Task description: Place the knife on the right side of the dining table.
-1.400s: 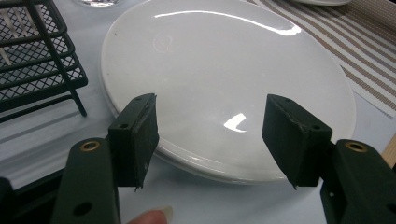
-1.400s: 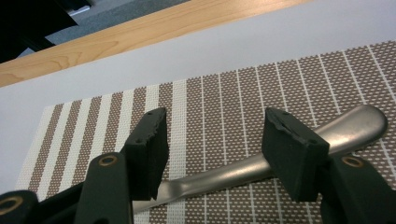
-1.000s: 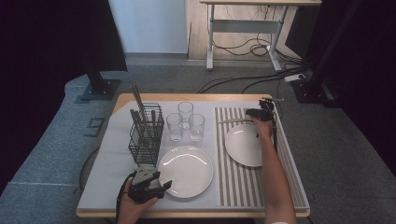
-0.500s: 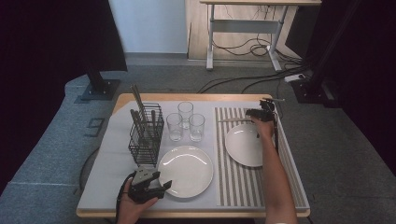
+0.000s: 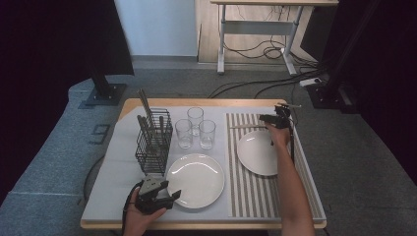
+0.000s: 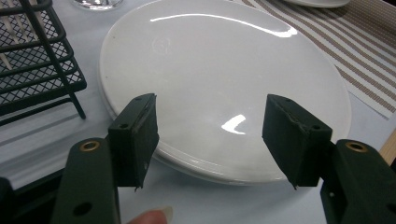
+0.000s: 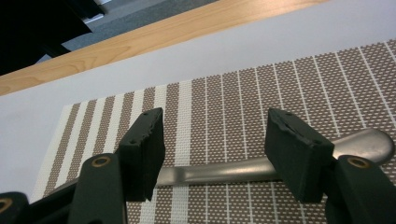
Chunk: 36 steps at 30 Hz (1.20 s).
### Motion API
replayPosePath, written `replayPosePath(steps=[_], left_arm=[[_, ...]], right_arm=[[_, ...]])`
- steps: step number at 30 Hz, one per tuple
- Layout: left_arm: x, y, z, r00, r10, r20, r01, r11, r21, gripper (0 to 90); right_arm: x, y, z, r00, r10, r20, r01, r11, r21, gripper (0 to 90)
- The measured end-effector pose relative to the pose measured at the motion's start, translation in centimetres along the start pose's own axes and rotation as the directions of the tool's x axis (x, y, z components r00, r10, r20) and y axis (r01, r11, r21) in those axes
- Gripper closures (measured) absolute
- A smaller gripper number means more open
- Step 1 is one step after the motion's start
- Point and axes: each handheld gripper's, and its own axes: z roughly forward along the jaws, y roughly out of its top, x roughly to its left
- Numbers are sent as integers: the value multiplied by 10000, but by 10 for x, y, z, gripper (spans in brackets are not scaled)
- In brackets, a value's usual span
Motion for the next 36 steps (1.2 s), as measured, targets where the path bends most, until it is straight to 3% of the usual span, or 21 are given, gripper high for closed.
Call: replayPosePath(steps=[24, 36], left_arm=[[-2, 3, -7, 10000, 58, 18, -57, 9997, -225, 359], [0, 4, -13, 10000, -11, 16, 12, 9991, -423, 359]], right_arm=[[20, -14, -32, 9946, -733, -736, 702, 9965, -446, 361], [38, -21, -54, 9857, -1052, -1318, 939, 9916, -893, 356]])
